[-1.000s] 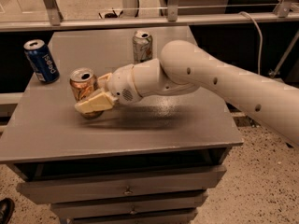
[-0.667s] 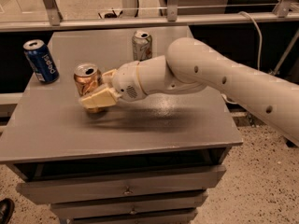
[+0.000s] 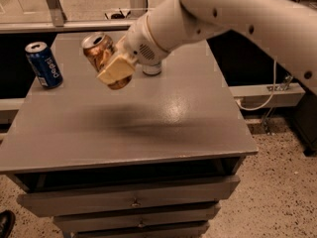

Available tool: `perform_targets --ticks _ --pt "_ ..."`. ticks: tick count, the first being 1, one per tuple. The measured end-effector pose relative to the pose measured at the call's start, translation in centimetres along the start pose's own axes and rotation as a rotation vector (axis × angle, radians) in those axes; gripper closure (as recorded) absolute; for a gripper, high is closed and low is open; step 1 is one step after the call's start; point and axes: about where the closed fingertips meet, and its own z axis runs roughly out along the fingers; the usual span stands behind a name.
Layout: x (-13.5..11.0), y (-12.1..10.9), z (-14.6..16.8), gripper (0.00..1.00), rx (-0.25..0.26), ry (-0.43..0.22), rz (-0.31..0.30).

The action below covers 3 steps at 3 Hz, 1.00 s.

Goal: Knock orange can over

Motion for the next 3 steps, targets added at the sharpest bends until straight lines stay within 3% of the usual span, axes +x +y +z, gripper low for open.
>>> perform_targets --ticks 1,2,3 --pt "1.9 -2.6 -1.1 1.0 0.005 0.282 -0.06" --pt "6.5 -3.3 0.7 1.0 -0.083 0.597 -0.135" --pt "9.9 -3.0 0.8 1.0 -0.153 0.78 -0.155"
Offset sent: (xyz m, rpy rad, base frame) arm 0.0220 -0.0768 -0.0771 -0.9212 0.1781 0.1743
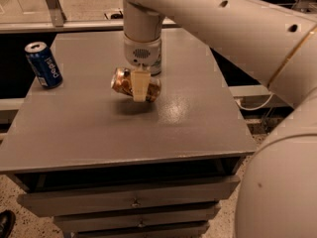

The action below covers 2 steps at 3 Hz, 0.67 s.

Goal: Knock orange can over

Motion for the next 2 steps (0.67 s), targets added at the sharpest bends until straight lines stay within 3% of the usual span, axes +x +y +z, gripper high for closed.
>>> perform_targets --ticks 1,2 --pt "1.2 0.4 1.6 0.8 -0.051 0.116 -0.025" --pt "1.5 0.8 3.0 0.51 -0.078 0.162 -0.04"
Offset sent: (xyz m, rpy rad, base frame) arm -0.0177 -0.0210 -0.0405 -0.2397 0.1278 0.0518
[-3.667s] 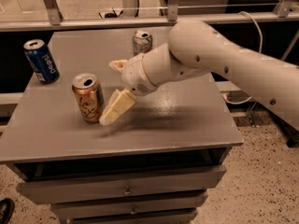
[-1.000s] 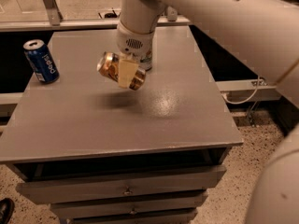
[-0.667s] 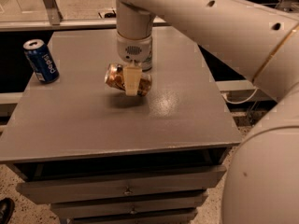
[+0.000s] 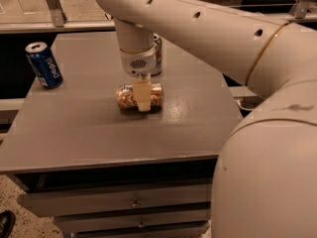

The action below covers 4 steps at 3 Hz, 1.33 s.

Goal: Knock orange can over

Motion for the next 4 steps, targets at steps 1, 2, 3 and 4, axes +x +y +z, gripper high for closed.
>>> perform_targets --ticks 1,2,3,4 --pt "-0.06 0.2 0.51 0.28 -0.009 0.011 -0.005" --pt "-0.06 0.2 0.49 0.05 -0.009 0.011 -0.005" --pt "-0.23 0.68 0.51 0.0 -0.013 -0.006 -0.008" --pt "-0.29 1.12 0.55 0.0 -0.018 -0.018 -0.008"
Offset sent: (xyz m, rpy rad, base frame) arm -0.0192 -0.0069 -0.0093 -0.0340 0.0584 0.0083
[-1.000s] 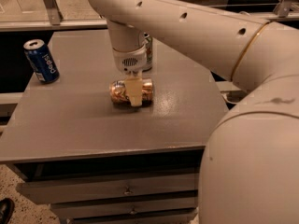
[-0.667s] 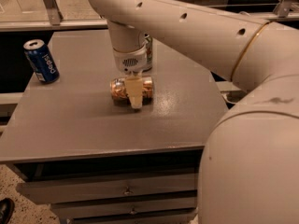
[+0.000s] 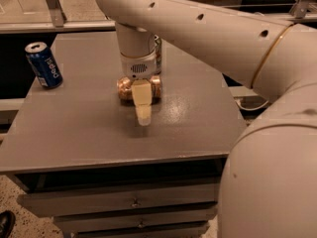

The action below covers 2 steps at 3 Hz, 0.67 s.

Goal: Knock orange can over

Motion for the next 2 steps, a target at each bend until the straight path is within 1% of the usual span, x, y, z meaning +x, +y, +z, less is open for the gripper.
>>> perform_targets --ticks 1,2 --pt "0.14 0.38 -0.09 0.0 -0.002 -0.008 0.004" --pt "0.46 0.74 -0.61 0.0 0.008 -0.026 0.015"
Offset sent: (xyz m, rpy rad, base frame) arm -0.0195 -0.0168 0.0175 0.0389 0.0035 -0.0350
